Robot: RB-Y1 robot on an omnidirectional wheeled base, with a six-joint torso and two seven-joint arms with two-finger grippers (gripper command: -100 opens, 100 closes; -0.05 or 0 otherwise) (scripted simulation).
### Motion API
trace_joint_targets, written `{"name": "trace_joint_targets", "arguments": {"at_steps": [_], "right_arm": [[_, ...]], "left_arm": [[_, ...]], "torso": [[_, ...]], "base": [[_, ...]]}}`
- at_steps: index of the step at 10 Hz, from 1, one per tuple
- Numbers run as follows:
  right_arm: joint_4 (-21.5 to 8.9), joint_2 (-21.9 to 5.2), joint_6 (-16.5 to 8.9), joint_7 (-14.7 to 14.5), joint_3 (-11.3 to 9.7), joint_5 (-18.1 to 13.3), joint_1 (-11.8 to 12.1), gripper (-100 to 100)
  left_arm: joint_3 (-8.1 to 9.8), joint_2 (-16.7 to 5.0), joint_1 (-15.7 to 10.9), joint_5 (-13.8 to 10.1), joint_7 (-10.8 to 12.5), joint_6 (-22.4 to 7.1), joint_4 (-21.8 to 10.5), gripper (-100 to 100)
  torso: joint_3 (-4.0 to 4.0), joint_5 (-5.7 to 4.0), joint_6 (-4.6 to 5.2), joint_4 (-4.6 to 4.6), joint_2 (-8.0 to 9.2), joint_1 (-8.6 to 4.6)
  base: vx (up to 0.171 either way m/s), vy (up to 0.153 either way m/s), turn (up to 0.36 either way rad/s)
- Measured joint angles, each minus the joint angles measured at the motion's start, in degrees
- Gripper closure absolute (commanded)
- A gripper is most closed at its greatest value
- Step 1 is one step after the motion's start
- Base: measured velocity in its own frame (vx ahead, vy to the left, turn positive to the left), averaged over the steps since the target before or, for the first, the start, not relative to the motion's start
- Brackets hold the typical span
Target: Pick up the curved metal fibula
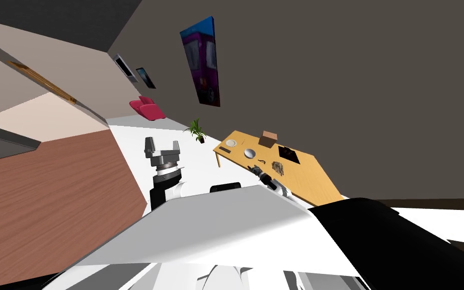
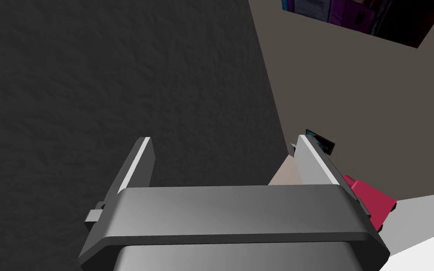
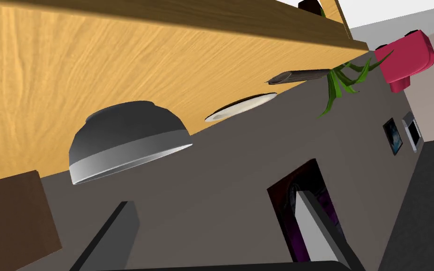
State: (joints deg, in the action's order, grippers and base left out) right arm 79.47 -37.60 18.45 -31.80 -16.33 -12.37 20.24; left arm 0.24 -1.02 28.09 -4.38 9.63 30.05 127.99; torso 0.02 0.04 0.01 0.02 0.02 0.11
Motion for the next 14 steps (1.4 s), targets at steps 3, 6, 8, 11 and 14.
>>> {"name": "trace_joint_targets", "arguments": {"at_steps": [3, 6, 8, 11, 14], "right_arm": [[-4.12, -2.48, -0.13, -1.38, -0.99, -1.75, -0.99, -100], [-8.35, -4.28, 0.30, -2.77, -1.51, -3.49, -1.21, -100], [-10.45, -6.61, -0.06, -3.49, -2.31, -5.12, -1.46, -100], [-15.38, -8.52, -0.19, -4.95, -3.27, -7.78, -2.43, -100], [-18.73, -10.36, -0.27, -5.70, -4.11, -9.95, -3.03, -100]], "left_arm": [[0.00, 0.00, 0.00, 0.00, 0.00, 0.00, 0.00, 0], [0.00, 0.00, 0.00, 0.00, 0.00, 0.00, 0.00, 0], [0.00, 0.00, 0.00, 0.00, 0.00, 0.00, 0.00, 0], [0.01, 0.00, 0.01, 0.00, 0.00, 0.00, 0.00, 0], [0.01, -0.01, 0.01, 0.00, 0.00, 0.00, 0.00, 0]], "torso": [[-0.02, -0.02, -0.01, 0.00, -0.03, -0.08], [-0.01, -0.02, 0.00, 0.00, -0.01, -0.09], [-0.03, -0.01, 0.00, -0.01, -0.06, -0.07], [-0.05, -0.03, 0.03, -0.02, -0.09, -0.09], [-0.03, -0.04, 0.05, -0.01, -0.05, -0.13]], "base": [[0.003, 0.018, 0.081], [0.003, 0.015, 0.081], [0.015, 0.021, 0.125], [0.023, 0.018, 0.124], [0.018, 0.007, 0.074]]}}
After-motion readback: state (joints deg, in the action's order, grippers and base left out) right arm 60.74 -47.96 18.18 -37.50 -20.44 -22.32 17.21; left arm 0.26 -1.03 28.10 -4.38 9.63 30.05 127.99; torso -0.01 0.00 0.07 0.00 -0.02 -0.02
